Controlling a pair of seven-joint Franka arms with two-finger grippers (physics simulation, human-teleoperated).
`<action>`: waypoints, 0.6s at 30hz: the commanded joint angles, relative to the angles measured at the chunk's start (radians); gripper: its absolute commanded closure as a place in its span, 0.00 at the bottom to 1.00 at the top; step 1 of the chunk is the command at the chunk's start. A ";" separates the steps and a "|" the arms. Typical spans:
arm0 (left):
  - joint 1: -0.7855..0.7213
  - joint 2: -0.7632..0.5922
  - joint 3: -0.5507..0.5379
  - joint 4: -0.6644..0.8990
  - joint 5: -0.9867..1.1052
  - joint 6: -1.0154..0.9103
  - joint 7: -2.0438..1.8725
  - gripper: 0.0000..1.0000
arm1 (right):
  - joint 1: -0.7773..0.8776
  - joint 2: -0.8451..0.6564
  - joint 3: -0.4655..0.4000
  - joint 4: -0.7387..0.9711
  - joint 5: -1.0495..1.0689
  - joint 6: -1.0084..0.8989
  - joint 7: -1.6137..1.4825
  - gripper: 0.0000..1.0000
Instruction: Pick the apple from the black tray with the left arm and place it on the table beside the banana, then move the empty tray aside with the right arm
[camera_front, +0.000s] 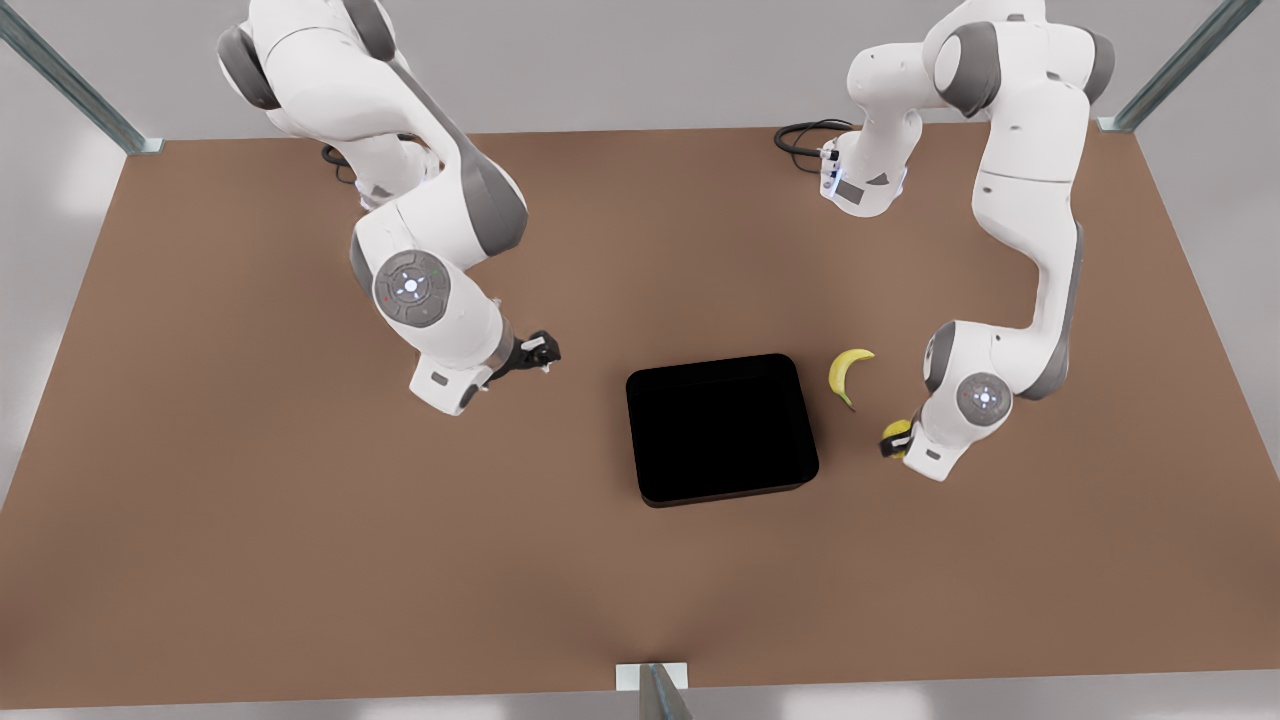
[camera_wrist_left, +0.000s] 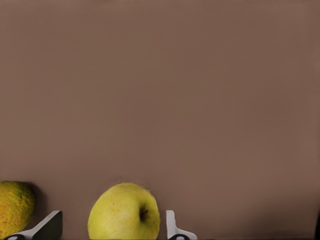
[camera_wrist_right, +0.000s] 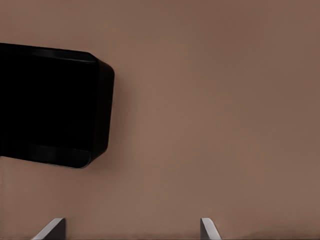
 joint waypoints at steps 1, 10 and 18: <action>-0.001 -0.031 0.000 0.003 0.002 0.057 0.418 0.00 | 0.019 0.071 0.014 0.028 0.036 0.091 0.559 0.00; 0.028 -0.113 -0.081 0.578 -0.112 -0.751 0.404 0.00 | 0.019 0.259 0.113 0.166 0.024 0.240 0.590 0.00; 0.016 -0.126 -0.091 0.575 -0.104 -0.748 0.398 0.00 | 0.019 0.381 0.138 0.154 -0.038 0.306 0.567 0.00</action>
